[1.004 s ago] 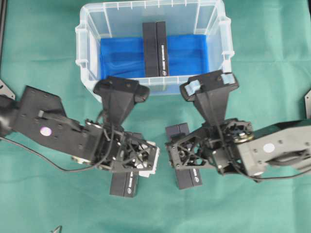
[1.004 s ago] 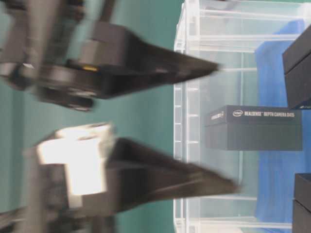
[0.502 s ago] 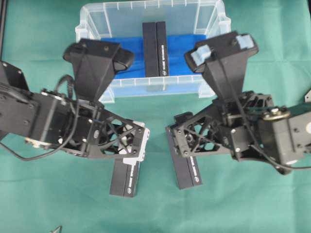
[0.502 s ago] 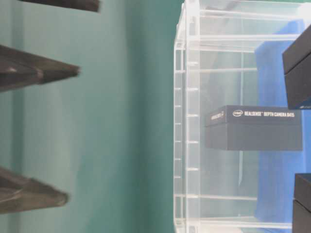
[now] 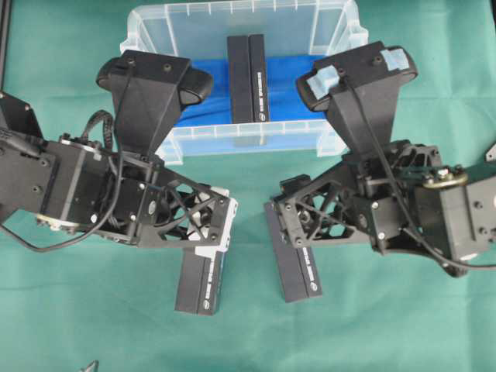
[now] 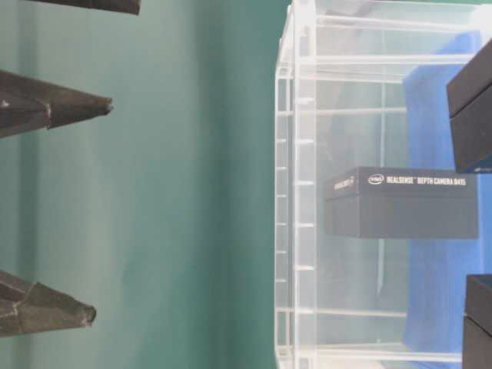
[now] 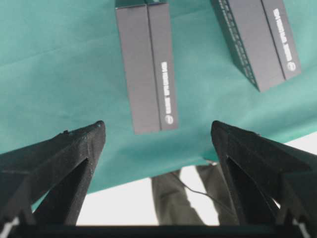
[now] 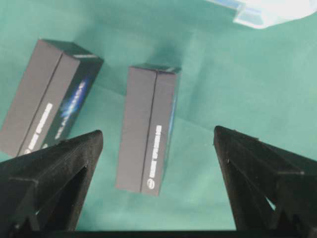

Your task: Take the box out of the case with both arms.

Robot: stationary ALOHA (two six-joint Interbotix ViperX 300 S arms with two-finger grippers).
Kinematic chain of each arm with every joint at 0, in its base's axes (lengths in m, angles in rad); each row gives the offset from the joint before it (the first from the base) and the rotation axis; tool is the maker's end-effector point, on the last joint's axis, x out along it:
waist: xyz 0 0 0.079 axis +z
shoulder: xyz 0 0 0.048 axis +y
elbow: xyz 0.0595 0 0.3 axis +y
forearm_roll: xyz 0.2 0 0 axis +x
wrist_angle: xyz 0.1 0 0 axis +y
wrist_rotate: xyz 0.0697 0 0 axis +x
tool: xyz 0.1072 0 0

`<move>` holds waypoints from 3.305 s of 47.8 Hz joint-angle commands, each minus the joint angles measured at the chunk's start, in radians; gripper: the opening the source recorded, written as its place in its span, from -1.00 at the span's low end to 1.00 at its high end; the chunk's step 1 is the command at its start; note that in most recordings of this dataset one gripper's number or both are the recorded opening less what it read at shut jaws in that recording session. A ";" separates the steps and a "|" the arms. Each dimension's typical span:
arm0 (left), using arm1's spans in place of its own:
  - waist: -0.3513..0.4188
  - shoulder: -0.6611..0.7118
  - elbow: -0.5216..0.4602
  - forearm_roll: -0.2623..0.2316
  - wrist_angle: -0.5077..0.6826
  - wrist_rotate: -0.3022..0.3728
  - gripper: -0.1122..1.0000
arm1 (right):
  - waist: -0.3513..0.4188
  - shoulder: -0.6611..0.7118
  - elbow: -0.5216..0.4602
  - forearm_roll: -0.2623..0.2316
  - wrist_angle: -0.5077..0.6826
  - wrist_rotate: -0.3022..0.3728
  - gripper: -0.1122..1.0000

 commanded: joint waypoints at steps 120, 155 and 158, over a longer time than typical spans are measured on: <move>0.275 -0.563 0.534 -0.002 0.115 0.101 0.82 | -0.350 -0.468 0.403 0.066 0.071 -0.290 0.75; 0.614 -0.534 0.512 -0.002 0.043 0.431 0.82 | -0.742 -0.431 0.410 0.120 -0.051 -0.649 0.75; 0.618 -0.534 0.514 -0.002 0.043 0.433 0.82 | -0.742 -0.431 0.411 0.120 -0.051 -0.649 0.75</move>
